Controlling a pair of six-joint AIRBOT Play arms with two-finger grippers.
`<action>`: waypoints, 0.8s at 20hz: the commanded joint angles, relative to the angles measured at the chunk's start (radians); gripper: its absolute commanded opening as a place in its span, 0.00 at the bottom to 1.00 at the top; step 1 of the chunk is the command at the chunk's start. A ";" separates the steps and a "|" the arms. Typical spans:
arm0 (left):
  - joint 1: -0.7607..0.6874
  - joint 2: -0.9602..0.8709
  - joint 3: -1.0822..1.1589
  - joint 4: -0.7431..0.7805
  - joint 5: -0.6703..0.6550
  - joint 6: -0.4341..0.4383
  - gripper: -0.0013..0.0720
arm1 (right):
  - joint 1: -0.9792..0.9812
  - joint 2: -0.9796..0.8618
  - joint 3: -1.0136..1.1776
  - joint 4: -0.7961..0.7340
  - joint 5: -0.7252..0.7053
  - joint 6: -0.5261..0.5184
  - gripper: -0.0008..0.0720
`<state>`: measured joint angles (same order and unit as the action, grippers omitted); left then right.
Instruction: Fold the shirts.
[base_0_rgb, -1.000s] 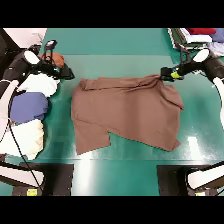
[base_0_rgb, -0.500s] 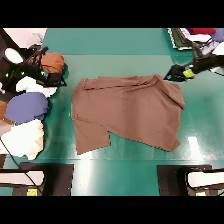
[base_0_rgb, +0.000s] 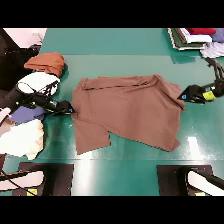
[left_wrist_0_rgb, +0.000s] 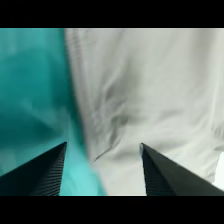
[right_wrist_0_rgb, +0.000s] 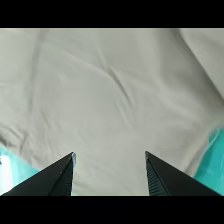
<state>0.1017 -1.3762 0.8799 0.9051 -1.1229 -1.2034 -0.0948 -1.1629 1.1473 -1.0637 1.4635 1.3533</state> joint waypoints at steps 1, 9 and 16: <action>-0.054 0.006 -0.054 -0.067 0.080 0.040 0.77 | -0.071 0.115 -0.132 -0.002 0.014 -0.001 0.71; -0.097 0.019 -0.022 -0.072 0.039 0.027 0.05 | -0.316 0.257 -0.450 -0.193 0.116 0.000 0.62; -0.097 0.037 -0.007 -0.072 0.041 0.033 0.05 | -0.354 0.183 -0.664 -0.177 0.005 -0.002 0.62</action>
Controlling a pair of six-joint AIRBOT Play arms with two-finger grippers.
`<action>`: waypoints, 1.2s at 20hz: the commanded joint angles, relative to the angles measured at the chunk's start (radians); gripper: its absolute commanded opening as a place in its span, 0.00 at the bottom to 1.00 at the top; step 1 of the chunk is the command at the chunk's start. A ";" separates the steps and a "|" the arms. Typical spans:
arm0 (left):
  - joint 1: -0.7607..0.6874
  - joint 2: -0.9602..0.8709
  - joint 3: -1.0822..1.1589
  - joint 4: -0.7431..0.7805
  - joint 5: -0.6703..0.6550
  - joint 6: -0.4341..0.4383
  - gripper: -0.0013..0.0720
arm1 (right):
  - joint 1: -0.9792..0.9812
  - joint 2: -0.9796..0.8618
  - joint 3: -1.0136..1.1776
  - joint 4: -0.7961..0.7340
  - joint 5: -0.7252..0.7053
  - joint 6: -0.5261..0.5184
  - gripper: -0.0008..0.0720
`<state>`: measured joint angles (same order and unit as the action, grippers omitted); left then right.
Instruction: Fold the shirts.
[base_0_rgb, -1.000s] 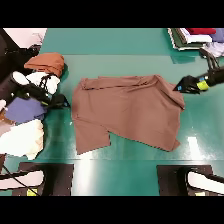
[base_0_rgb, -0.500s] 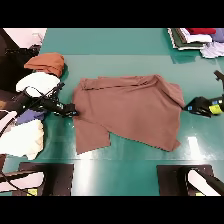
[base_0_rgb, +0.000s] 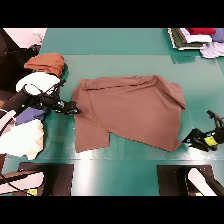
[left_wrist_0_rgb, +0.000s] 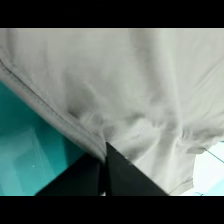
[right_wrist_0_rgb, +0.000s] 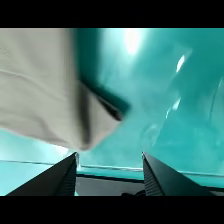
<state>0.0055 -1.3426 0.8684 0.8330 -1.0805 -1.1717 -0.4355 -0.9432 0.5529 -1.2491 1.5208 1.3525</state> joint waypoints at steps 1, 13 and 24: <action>-0.001 0.004 0.004 0.000 -0.002 0.002 0.05 | -0.013 -0.058 -0.076 0.040 -0.080 -0.009 0.62; 0.000 0.004 0.005 0.000 -0.020 0.001 0.05 | 0.115 -0.158 -0.073 0.076 -0.182 -0.023 0.03; 0.149 0.462 0.462 0.010 -0.037 -0.046 0.05 | 0.176 0.212 0.637 0.080 -0.260 0.141 0.03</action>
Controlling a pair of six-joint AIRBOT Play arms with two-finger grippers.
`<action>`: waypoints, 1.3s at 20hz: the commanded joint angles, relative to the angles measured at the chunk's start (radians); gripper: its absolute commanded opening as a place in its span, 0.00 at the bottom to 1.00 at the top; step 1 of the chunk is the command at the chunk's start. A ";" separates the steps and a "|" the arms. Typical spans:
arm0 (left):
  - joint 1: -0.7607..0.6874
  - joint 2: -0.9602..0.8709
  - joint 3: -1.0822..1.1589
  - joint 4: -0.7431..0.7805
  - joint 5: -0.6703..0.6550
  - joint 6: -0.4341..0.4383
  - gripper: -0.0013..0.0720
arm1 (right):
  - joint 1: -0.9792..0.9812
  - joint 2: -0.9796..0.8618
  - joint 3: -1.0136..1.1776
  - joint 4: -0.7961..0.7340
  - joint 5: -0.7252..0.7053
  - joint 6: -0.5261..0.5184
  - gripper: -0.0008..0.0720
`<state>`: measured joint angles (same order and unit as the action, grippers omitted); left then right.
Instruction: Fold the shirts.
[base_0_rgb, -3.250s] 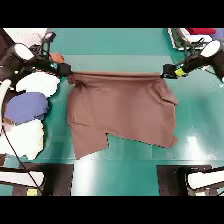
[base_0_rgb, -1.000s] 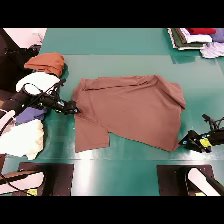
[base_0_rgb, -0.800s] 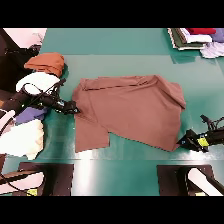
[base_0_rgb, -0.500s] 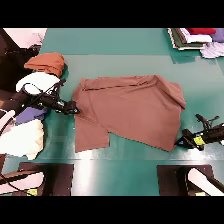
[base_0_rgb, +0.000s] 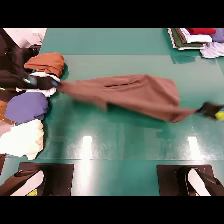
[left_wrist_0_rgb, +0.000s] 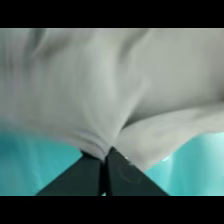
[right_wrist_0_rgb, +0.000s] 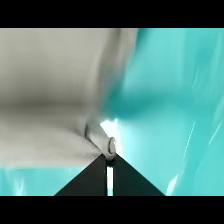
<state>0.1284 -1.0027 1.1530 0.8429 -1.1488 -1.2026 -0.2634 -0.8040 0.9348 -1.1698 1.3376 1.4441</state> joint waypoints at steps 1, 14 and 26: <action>0.026 0.151 0.270 -0.012 0.061 -0.024 0.05 | 0.004 0.076 0.359 0.000 -0.100 0.050 0.03; 0.026 0.171 1.103 -0.091 0.097 -0.080 0.05 | 0.003 -0.051 1.239 -0.046 0.050 0.048 0.03; -0.066 -0.117 0.208 -0.008 -0.027 -0.088 0.05 | 0.027 -0.399 0.777 -0.137 0.290 0.047 0.03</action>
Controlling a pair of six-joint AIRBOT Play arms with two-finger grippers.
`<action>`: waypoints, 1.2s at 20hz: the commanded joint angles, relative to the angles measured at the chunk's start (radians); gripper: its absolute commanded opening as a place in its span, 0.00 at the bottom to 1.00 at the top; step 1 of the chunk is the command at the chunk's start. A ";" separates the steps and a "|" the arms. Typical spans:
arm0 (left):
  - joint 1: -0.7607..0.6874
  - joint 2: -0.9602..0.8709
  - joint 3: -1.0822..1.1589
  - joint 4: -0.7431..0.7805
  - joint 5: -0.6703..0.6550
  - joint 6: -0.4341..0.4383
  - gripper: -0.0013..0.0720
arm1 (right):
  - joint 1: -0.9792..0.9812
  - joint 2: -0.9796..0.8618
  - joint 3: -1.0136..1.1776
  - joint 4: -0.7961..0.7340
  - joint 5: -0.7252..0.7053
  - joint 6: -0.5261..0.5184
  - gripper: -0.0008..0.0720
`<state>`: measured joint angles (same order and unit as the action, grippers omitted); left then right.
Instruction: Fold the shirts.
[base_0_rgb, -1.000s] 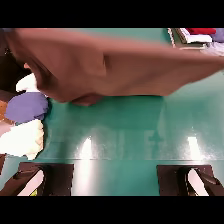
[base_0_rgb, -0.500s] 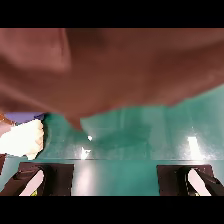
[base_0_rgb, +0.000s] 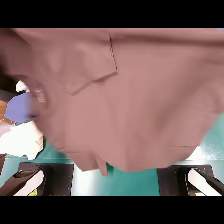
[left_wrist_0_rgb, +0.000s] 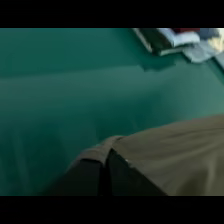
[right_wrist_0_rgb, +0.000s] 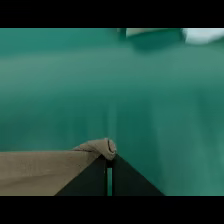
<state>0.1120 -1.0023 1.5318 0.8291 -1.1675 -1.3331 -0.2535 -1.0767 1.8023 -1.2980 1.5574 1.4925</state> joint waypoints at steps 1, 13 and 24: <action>-0.080 -0.188 -0.190 0.006 0.024 0.066 0.05 | 0.037 -0.184 -0.129 -0.009 0.059 -0.002 0.03; -0.111 -0.719 0.110 0.005 0.482 0.120 0.05 | 0.219 -0.697 0.023 -0.004 -0.380 0.002 0.03; 0.011 -0.717 0.107 0.208 -0.073 0.183 0.05 | 0.293 -0.580 -0.242 -0.012 -0.267 0.003 0.03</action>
<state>0.1070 -1.7172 1.6596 0.9329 -1.1339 -1.1275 0.0116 -1.7126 1.6890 -1.3075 1.3247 1.4940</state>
